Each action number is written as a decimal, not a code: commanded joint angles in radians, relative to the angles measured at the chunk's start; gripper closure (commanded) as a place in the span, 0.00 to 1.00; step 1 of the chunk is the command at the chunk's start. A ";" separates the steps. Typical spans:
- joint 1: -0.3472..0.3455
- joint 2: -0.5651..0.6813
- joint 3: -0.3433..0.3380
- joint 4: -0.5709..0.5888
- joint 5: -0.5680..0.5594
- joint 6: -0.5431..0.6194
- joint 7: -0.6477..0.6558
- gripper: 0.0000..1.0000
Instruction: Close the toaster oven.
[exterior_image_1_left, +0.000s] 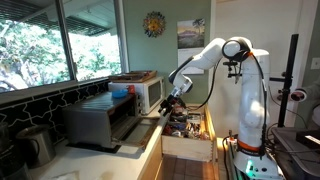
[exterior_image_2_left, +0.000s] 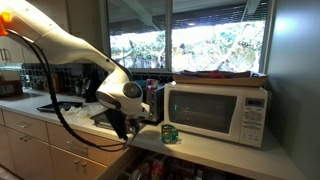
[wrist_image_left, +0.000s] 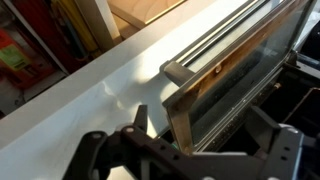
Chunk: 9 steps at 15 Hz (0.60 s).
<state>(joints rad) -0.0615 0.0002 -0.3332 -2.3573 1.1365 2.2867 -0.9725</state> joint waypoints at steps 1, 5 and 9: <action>-0.078 0.060 0.042 0.014 -0.002 -0.053 0.016 0.00; -0.125 0.105 0.058 0.036 0.056 -0.115 -0.039 0.00; -0.163 0.163 0.069 0.087 0.192 -0.217 -0.139 0.00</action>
<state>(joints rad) -0.1794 0.1006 -0.2823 -2.3219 1.2333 2.1542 -1.0320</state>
